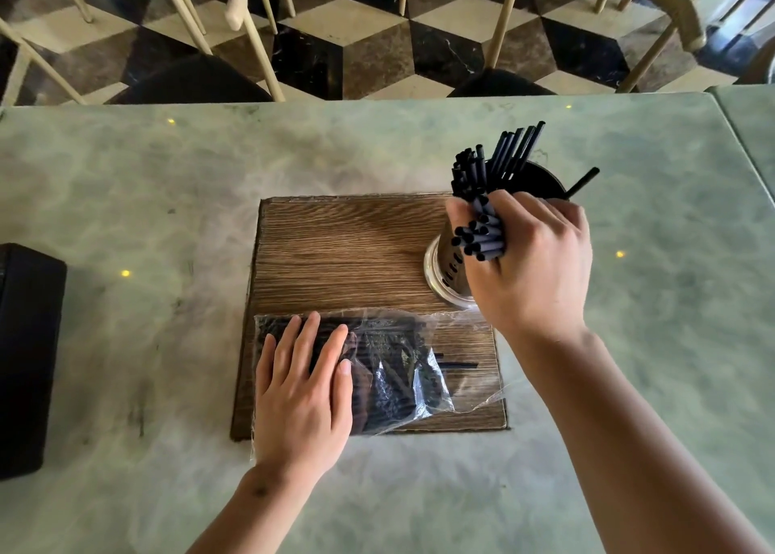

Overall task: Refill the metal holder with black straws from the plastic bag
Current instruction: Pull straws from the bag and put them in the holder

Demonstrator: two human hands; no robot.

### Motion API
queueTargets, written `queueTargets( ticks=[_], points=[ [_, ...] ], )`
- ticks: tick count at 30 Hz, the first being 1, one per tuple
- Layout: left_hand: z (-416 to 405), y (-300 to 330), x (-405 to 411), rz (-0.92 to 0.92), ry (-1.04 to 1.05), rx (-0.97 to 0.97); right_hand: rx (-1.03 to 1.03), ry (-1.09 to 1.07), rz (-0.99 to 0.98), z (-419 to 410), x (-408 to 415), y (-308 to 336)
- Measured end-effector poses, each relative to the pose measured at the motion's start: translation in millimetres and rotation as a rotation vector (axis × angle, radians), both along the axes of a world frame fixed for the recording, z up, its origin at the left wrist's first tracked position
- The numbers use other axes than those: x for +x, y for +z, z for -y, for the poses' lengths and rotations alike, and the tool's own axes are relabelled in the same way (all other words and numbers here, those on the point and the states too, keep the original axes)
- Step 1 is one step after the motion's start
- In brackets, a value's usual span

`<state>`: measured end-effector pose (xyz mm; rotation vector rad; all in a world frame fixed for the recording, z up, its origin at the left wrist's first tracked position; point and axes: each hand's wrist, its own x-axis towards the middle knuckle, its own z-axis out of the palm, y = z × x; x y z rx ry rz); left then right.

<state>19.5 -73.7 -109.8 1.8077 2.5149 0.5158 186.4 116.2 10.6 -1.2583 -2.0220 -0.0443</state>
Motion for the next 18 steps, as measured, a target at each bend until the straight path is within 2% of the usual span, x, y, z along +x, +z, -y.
queueTargets(
  ticks=[7, 18],
  points=[
    [-0.1, -1.9, -1.5, -0.003, -0.007, -0.004, -0.208, 0.073, 0.279, -6.2, 2.9, 16.1],
    [-0.9, -3.6, -1.0, -0.013, -0.003, 0.012, -0.228, 0.285, 0.228, 8.9, -38.4, 19.5]
  ],
)
